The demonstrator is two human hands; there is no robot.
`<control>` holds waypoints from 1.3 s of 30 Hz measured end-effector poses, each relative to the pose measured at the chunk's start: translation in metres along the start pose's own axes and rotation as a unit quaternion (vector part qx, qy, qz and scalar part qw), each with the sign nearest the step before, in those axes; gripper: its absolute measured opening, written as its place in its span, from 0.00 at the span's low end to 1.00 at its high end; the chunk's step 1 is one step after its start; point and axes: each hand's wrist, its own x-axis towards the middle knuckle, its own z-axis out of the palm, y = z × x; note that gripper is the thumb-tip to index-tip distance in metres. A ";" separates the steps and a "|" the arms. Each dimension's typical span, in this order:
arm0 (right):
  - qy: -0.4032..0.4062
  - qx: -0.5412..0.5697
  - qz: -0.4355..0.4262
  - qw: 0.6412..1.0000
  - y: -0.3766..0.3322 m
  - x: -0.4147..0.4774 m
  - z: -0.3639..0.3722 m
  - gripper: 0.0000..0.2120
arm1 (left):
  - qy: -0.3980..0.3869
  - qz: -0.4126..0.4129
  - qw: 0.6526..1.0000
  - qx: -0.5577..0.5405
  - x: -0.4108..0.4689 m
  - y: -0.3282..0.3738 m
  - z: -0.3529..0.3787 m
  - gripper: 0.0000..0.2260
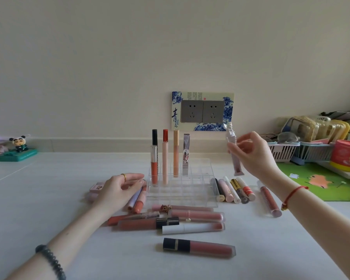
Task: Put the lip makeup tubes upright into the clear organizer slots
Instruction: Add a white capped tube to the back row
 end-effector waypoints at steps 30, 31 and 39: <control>-0.150 -0.041 0.014 0.988 -0.028 0.047 0.049 0.11 | -0.011 0.009 1.000 0.021 0.003 -0.001 0.002 0.05; -0.155 -0.048 0.009 0.987 -0.027 0.047 0.050 0.11 | -0.011 0.007 1.000 0.020 0.003 -0.001 0.002 0.05; -0.203 -0.088 -0.002 0.975 -0.021 0.043 0.062 0.07 | -0.010 -0.005 1.000 0.014 0.003 0.000 0.003 0.06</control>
